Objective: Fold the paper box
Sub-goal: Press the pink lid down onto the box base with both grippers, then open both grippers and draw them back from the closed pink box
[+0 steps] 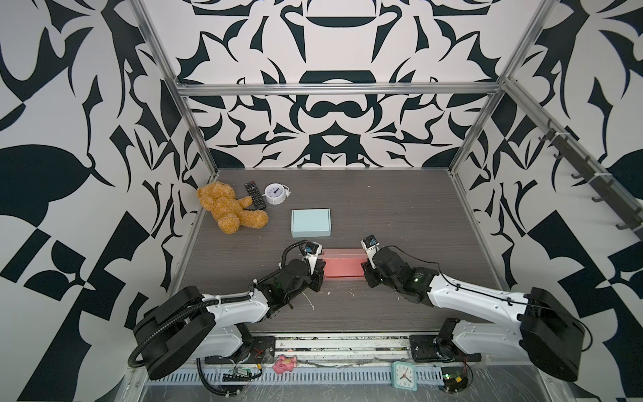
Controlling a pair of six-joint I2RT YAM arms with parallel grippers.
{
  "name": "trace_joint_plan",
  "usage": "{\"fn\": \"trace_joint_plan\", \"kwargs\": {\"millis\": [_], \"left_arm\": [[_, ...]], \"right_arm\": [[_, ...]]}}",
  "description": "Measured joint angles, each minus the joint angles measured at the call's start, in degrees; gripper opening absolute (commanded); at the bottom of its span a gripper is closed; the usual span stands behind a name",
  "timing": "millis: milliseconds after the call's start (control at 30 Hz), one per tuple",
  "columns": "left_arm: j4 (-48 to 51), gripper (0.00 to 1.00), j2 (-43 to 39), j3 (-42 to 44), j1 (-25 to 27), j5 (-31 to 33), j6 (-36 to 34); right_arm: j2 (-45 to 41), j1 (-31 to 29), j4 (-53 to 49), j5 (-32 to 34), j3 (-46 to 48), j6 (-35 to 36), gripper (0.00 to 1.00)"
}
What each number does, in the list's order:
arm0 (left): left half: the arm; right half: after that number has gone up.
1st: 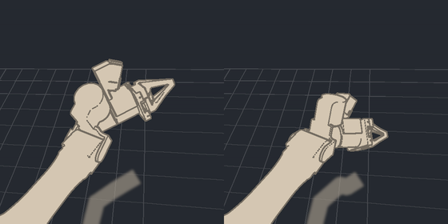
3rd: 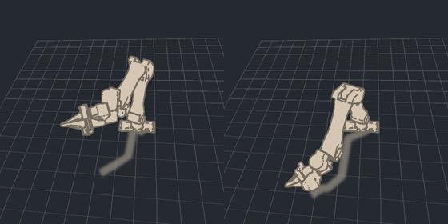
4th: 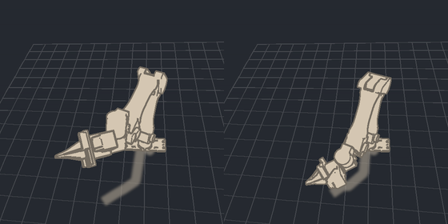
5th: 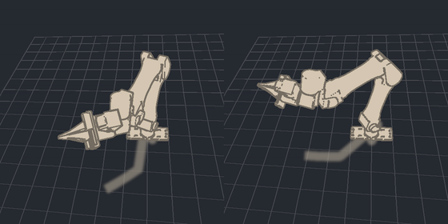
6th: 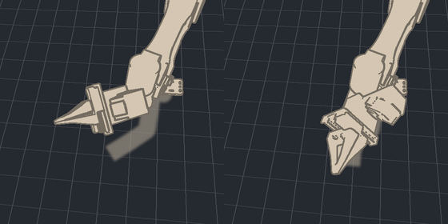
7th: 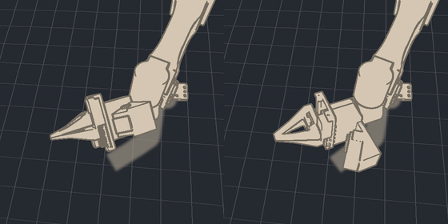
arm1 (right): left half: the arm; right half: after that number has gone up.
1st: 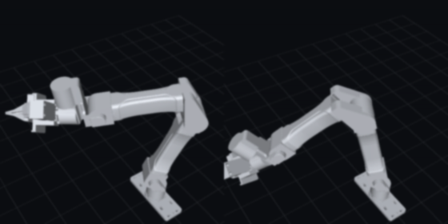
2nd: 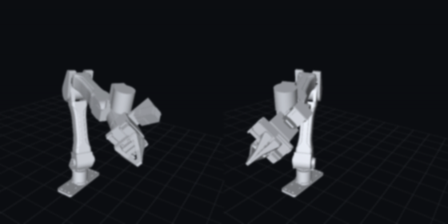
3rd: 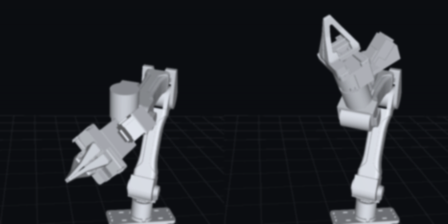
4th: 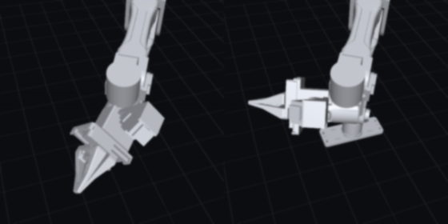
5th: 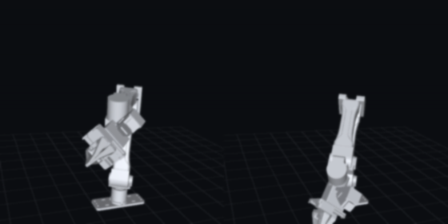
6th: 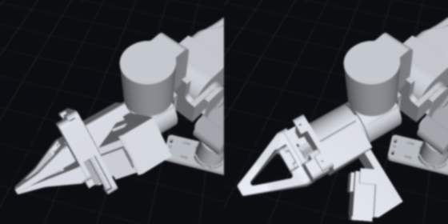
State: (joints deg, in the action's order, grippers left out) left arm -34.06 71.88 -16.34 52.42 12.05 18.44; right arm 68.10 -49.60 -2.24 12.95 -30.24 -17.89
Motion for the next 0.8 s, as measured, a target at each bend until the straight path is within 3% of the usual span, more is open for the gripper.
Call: {"fn": "trace_joint_plan", "kwargs": {"millis": [233, 667, 800], "left_arm": [[-0.83, 0.07, 2.14, 0.00, 0.13, 0.37, 0.00], [-0.81, 0.07, 2.45, -0.02, 0.26, 0.61, -0.02], [0.02, 0.20, 2.36, -0.02, 0.28, 0.59, 0.13]], "right_arm": [[-2.16, 0.00, 0.31, 0.02, 1.64, -0.09, 0.50], [-10.56, 0.00, 0.11, -0.61, 7.23, 0.07, 0.60], [-13.03, 0.00, 0.17, -1.81, 8.44, 0.26, 0.61]]}}
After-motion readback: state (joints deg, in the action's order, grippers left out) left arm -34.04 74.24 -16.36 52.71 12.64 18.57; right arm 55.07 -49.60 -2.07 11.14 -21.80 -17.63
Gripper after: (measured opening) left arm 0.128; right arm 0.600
